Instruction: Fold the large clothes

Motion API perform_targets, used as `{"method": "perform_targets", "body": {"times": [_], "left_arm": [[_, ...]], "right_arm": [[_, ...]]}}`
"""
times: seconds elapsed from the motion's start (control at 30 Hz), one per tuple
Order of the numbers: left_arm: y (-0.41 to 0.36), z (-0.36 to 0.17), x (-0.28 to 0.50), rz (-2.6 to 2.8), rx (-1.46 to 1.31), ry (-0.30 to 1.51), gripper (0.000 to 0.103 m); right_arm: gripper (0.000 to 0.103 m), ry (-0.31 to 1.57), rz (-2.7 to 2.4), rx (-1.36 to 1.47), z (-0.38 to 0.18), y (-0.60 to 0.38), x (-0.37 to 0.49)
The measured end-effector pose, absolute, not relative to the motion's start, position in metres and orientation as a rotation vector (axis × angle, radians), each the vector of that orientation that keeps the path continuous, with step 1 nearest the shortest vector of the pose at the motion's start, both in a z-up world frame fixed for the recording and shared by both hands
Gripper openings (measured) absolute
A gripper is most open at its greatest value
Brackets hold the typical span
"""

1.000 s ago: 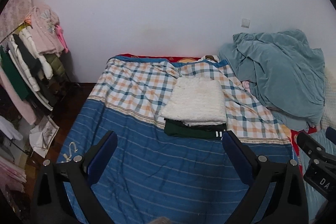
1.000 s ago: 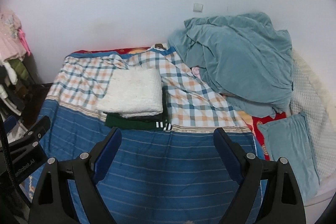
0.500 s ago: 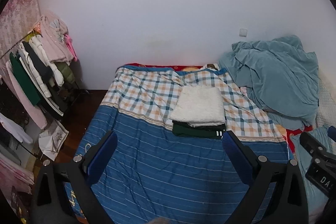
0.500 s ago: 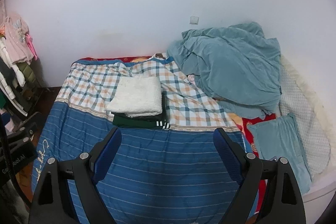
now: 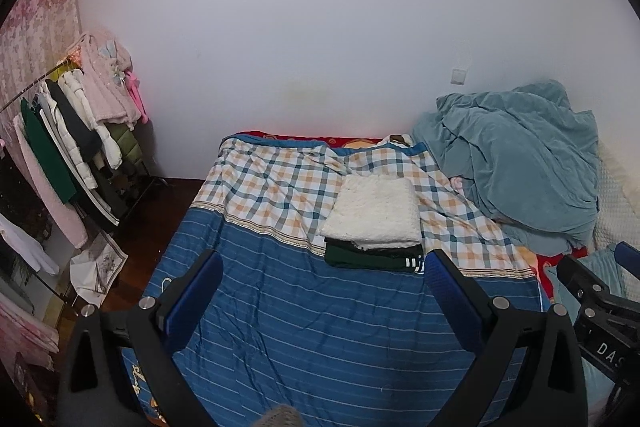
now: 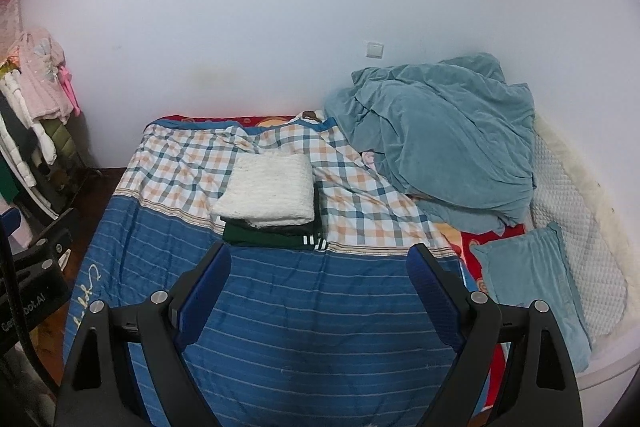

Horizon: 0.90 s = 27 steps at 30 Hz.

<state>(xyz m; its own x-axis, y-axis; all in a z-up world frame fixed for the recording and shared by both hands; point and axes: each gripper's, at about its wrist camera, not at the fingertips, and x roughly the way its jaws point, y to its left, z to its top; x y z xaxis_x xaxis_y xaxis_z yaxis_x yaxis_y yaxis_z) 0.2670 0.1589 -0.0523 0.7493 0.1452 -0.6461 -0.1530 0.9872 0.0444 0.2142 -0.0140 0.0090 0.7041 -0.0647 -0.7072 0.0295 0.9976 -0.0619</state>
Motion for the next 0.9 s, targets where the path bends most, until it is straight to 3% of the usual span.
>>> {"method": "perform_targets", "body": {"times": [0.9], "left_arm": [[0.151,-0.039,0.250,0.160,-0.011,0.673,0.103]], "right_arm": [[0.091,0.755,-0.016,-0.016,0.024,-0.020,0.194]]}}
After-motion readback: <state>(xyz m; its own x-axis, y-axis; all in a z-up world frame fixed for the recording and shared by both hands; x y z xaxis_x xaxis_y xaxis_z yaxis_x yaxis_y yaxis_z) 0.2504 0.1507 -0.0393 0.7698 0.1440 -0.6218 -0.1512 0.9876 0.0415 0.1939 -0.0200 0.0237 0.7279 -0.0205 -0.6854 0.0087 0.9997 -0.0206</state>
